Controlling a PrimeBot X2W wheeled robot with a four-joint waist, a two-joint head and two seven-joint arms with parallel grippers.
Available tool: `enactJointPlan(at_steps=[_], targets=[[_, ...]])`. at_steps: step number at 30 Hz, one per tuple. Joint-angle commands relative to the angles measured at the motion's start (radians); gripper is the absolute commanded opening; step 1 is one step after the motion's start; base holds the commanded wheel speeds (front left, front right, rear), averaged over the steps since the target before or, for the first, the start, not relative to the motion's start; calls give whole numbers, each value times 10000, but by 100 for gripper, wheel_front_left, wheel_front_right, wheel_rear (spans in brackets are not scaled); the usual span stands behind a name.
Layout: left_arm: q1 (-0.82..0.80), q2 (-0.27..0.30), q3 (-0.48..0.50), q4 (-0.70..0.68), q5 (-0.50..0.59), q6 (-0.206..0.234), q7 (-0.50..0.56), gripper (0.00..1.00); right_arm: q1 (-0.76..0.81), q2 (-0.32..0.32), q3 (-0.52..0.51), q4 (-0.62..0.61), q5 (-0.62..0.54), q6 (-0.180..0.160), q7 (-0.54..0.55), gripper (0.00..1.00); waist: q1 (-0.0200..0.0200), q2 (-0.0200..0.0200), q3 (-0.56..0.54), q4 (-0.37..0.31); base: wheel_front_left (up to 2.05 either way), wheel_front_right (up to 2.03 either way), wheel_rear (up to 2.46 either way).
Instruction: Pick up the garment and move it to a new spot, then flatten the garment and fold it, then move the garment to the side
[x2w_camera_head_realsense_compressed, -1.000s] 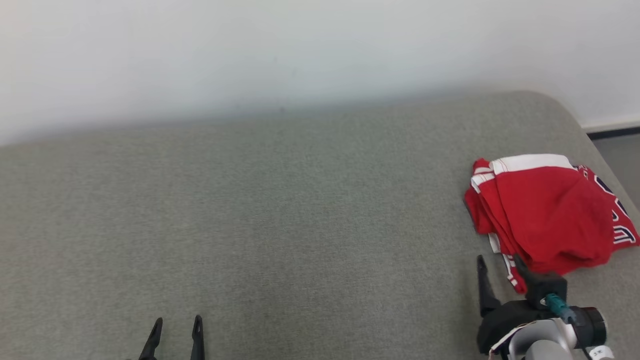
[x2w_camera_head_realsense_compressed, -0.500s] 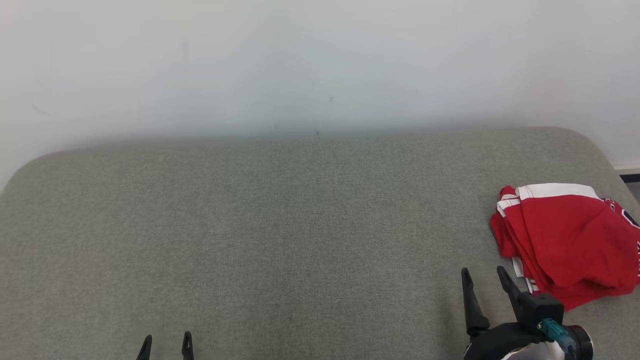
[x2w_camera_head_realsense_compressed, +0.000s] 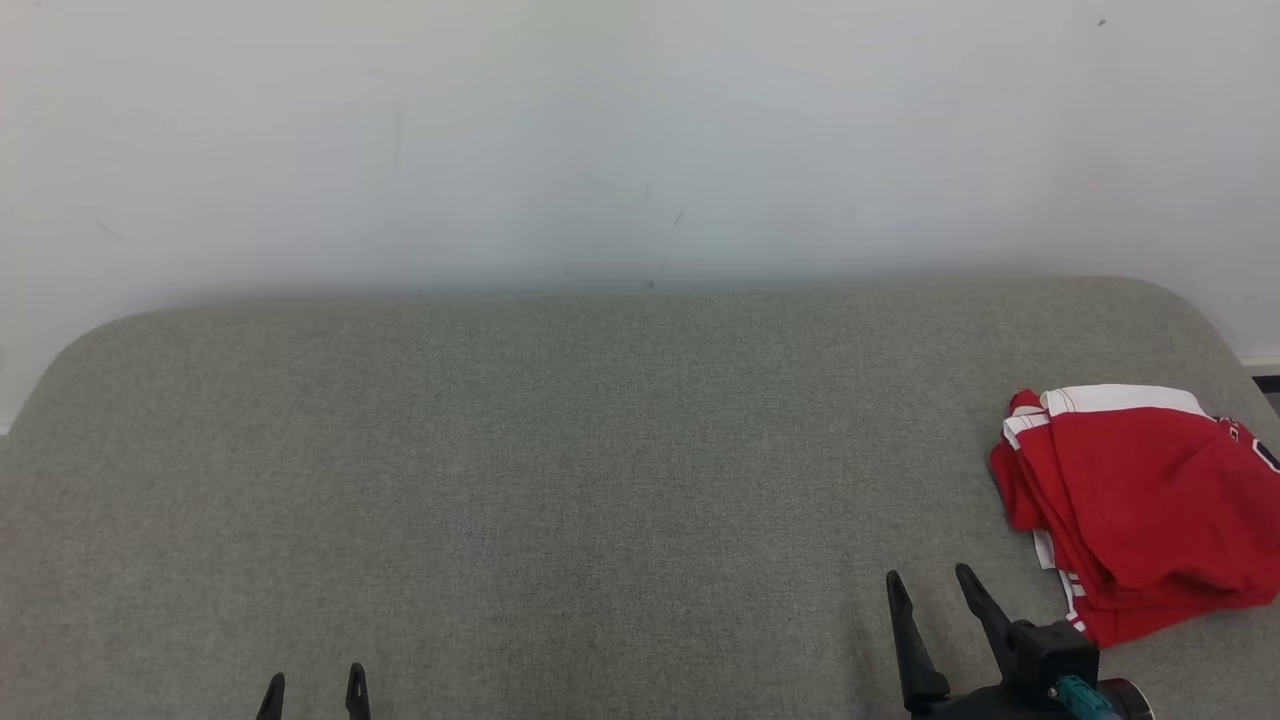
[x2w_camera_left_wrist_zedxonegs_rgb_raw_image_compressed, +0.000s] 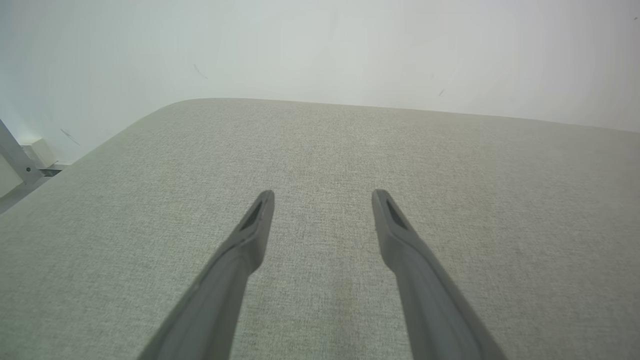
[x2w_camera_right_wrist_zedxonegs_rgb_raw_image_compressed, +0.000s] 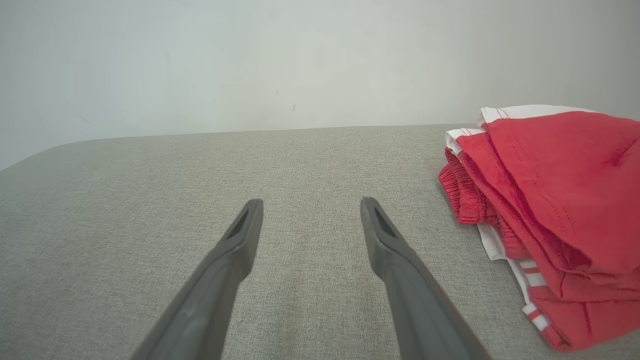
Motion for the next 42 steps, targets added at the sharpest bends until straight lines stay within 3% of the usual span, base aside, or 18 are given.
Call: enactJointPlan(at_steps=[1, 42], targets=[[175, -13, 31, -26, -21, -1, -27, 100, 151, 17, 79, -1, 60, -28, 4, 100, 0, 0, -24, -16, 0, 0, 0], [88, -12, -231, 133, -402, -122, -27, 100, 241, 18, 75, 56, -541, -28, 4, 100, 0, 0, 128, -104, 0, 0, 0]])
